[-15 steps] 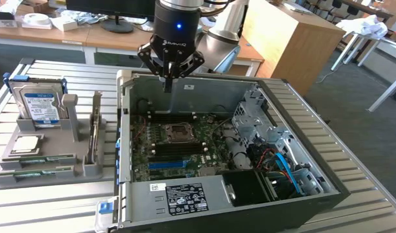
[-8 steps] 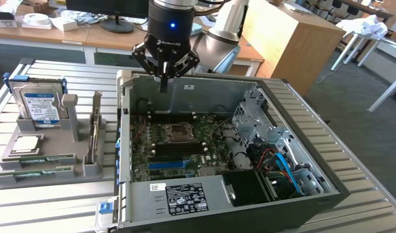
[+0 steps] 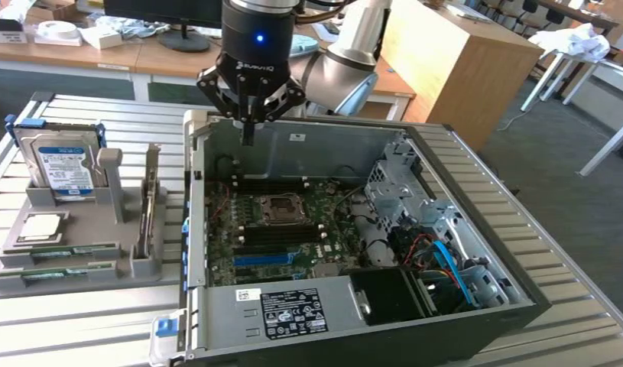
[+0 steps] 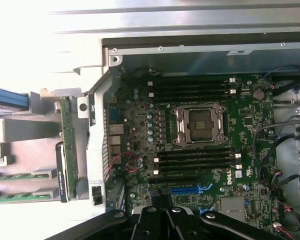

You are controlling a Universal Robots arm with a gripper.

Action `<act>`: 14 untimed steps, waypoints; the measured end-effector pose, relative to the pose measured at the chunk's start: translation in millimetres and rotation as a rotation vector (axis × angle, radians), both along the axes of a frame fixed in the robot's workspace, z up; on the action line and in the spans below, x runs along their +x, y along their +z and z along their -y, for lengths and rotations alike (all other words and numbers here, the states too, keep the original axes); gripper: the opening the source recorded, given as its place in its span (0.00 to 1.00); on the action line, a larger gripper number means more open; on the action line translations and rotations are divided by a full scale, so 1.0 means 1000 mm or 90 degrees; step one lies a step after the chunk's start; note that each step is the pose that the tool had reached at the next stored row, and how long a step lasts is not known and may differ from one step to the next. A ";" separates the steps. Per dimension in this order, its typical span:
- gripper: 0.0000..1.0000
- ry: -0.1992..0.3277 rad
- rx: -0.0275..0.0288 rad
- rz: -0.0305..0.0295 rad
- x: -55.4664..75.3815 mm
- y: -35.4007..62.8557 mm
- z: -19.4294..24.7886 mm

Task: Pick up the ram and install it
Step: 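Reach for the ram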

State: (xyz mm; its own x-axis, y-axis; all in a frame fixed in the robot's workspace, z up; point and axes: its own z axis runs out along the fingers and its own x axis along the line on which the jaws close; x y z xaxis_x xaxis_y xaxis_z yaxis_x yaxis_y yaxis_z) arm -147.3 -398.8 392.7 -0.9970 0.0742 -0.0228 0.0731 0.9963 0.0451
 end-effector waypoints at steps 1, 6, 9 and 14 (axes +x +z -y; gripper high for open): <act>0.10 0.000 0.0000 0.0000 -0.001 0.0000 0.0000; 0.10 0.000 -0.0001 -0.0001 -0.004 -0.0001 0.0001; 0.10 0.001 -0.0001 0.0000 -0.006 -0.0003 0.0000; 0.10 0.001 -0.0001 -0.0001 -0.007 -0.0003 0.0000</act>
State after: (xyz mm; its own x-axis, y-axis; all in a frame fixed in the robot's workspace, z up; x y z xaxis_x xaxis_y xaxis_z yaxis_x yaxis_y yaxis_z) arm -154.4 -398.8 392.4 -0.9971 0.0728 -0.0228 0.0717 0.9964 0.0450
